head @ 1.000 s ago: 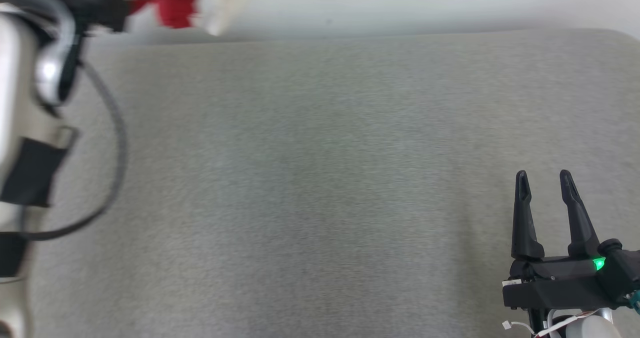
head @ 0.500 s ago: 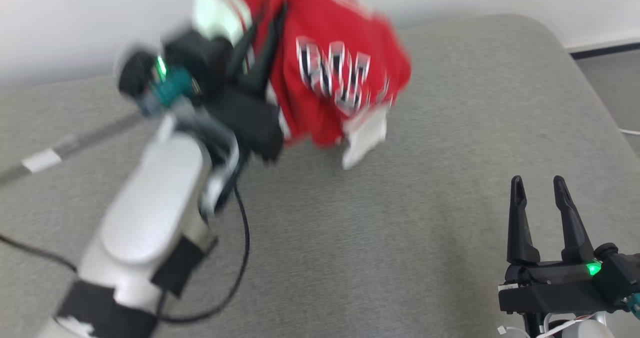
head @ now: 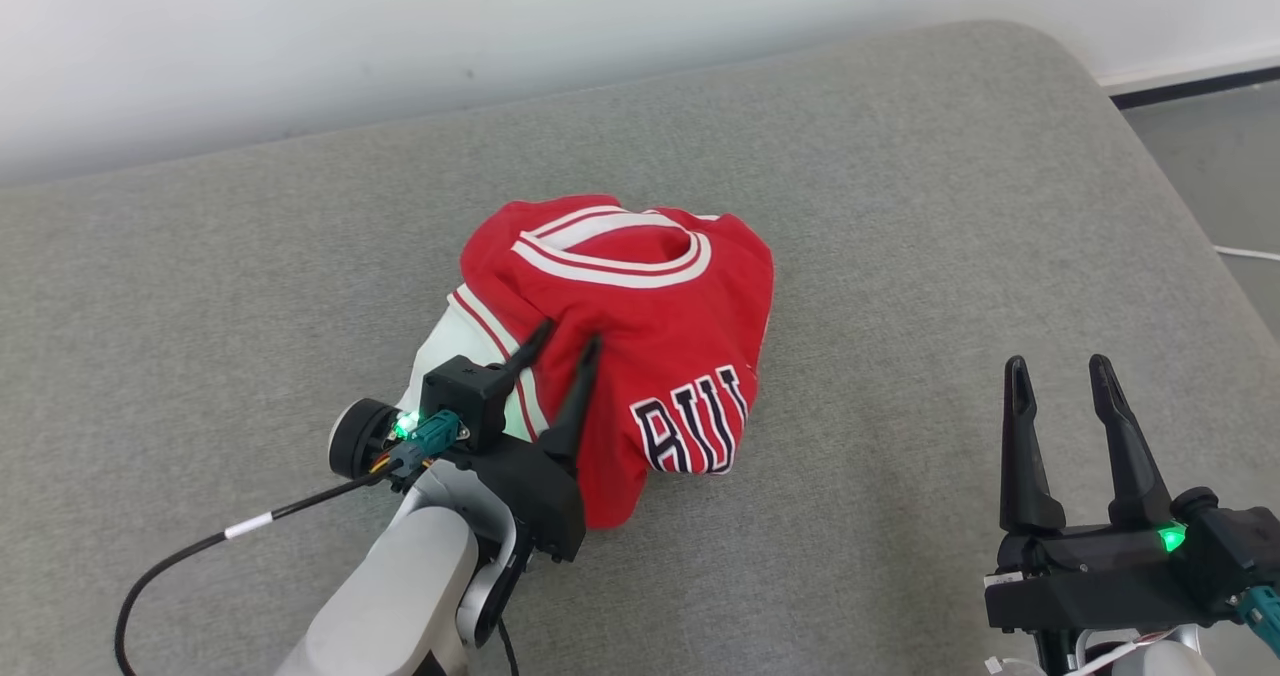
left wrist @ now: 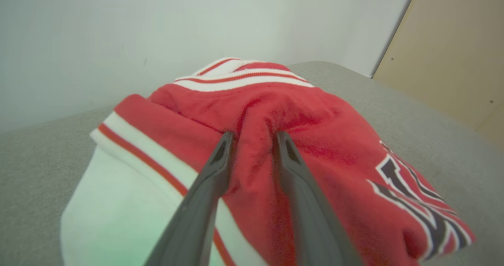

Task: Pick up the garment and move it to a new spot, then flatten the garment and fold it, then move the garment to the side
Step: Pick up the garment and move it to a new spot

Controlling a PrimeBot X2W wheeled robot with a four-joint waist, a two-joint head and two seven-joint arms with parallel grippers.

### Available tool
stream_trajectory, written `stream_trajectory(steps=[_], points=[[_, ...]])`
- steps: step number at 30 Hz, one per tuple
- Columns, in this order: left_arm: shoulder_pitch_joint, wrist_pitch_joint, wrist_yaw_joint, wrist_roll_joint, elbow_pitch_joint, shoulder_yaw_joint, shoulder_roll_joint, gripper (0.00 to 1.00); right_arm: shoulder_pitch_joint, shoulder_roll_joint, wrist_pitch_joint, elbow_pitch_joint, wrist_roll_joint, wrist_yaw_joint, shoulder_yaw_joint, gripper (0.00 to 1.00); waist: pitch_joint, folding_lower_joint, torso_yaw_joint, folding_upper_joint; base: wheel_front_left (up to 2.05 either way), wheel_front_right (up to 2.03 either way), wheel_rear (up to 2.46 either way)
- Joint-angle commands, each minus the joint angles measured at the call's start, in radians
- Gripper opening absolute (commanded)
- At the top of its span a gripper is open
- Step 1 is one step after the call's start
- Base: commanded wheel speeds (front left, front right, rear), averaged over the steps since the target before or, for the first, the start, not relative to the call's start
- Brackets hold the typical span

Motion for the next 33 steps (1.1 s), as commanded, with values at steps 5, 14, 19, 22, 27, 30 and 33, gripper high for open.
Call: stream_trajectory(steps=[5,14,19,22,27,30,33], points=[[-0.018,-0.055,0.004,0.018,-0.028,0.023,-0.005,1.0,0.02,0.0,0.0,0.001,-0.012,-0.002,-0.002,1.0,-0.03,0.0,0.053,0.0,0.0,0.0,0.0],[0.101,-0.066,0.035,0.067,-0.23,0.162,0.065,1.0,0.039,0.0,-0.001,-0.009,-0.033,-0.002,0.001,1.0,-0.088,0.0,0.147,0.0,0.0,0.0,0.0],[0.234,-0.067,0.043,0.104,-0.342,0.256,0.106,1.0,0.048,0.0,0.0,-0.01,-0.039,-0.002,0.004,1.0,-0.121,0.0,0.188,0.0,0.0,0.0,0.0],[0.325,-0.067,0.047,0.116,-0.4,0.317,0.121,1.0,0.063,0.001,-0.001,-0.007,-0.046,-0.002,0.007,1.0,-0.137,0.0,0.207,0.0,0.0,0.0,0.0],[0.457,-0.067,0.052,0.144,-0.482,0.409,0.109,1.0,0.08,0.0,0.0,-0.002,-0.052,-0.002,0.012,1.0,-0.156,0.0,0.234,0.0,0.0,0.0,0.0],[0.524,-0.067,0.039,0.159,-0.514,0.453,0.088,1.0,0.084,0.0,-0.001,0.006,-0.05,-0.002,0.012,1.0,-0.166,0.0,0.248,0.0,0.0,0.0,0.0],[0.571,-0.067,0.029,0.177,-0.531,0.485,0.063,1.0,0.091,-0.005,0.0,0.014,-0.049,-0.002,0.016,1.0,-0.175,0.0,0.255,0.0,0.0,0.0,0.0]])
